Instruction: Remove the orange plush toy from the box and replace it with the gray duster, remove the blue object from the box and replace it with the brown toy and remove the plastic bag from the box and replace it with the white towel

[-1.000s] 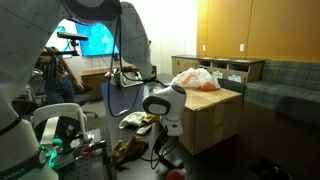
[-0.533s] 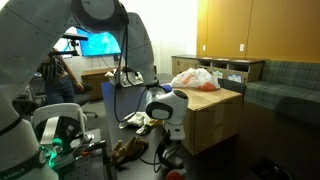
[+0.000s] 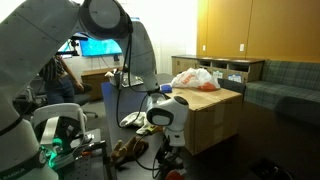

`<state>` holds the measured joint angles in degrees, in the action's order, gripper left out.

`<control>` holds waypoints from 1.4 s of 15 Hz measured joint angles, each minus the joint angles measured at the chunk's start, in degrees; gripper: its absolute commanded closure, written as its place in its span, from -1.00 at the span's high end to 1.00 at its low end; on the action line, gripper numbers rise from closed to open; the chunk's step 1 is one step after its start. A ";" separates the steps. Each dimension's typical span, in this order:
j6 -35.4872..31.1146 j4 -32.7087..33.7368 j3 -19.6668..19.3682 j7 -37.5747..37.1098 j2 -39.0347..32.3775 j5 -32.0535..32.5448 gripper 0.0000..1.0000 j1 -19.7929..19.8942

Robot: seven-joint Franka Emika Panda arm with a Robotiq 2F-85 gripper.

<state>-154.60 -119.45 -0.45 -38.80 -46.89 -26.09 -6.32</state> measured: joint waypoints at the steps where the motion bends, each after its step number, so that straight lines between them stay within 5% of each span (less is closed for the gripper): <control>1: -0.12 0.03 -0.29 -0.51 0.01 0.00 1.00 -0.01; 7: -2.95 0.24 -3.25 -2.65 -0.01 0.07 0.90 0.11; 8: -2.97 0.40 -3.86 -2.80 -0.02 0.18 0.52 0.13; 11: -2.94 1.06 -5.36 -3.19 -0.24 0.70 0.27 0.16; 15: -2.56 2.18 -5.99 -3.26 -0.53 1.39 -0.36 0.19; 21: 0.18 3.44 -6.23 -3.54 -0.60 5.12 -0.37 0.10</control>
<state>-154.42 -116.01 -6.68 -42.34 -47.49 -20.97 -6.22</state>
